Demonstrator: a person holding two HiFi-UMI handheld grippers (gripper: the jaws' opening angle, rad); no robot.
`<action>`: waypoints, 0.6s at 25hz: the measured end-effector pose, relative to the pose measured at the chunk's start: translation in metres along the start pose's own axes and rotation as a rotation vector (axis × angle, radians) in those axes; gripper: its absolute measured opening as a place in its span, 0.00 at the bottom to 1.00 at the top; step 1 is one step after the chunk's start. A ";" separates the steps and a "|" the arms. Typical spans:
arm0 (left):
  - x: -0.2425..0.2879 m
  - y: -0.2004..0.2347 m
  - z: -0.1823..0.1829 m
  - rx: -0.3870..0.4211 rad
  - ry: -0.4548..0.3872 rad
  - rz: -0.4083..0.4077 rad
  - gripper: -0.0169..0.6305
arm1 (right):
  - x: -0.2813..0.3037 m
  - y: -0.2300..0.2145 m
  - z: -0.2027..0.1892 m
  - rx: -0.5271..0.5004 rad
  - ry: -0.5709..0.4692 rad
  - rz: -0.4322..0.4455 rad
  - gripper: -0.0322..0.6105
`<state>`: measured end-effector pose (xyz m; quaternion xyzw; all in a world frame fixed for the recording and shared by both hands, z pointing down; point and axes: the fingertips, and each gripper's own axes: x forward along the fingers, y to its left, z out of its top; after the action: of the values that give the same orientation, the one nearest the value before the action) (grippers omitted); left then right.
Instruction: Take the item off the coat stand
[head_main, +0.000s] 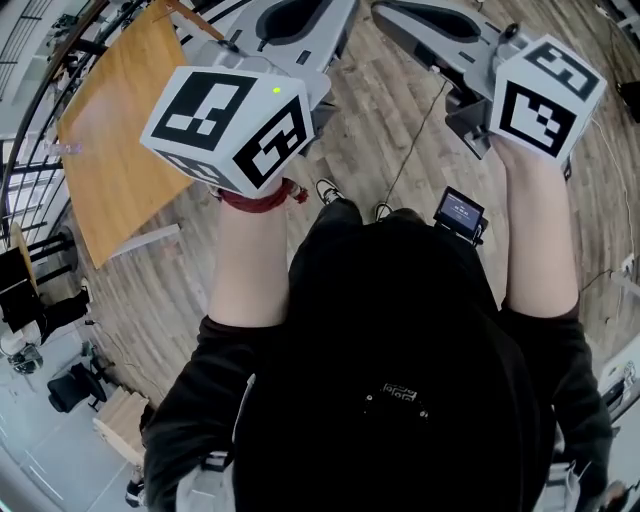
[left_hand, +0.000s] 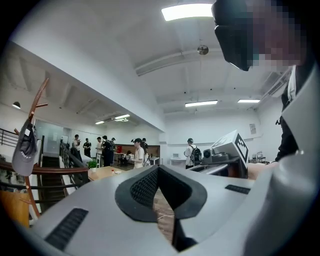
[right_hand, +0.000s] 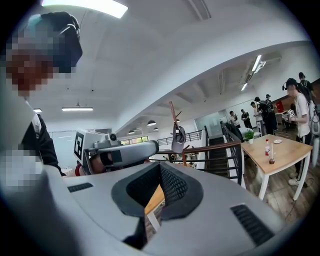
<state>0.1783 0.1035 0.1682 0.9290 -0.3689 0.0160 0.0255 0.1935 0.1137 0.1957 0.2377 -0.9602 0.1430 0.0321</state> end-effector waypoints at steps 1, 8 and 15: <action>0.000 0.004 0.005 -0.001 -0.011 -0.003 0.03 | 0.004 0.000 0.005 -0.003 -0.005 -0.003 0.08; -0.013 0.065 0.009 0.000 -0.015 0.019 0.03 | 0.054 -0.002 0.025 -0.020 -0.009 -0.004 0.08; -0.029 0.144 -0.016 0.030 0.087 0.064 0.03 | 0.144 -0.005 0.026 -0.020 0.020 0.031 0.08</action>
<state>0.0588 0.0197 0.1877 0.9154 -0.3968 0.0626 0.0270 0.0684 0.0371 0.1911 0.2210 -0.9648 0.1360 0.0416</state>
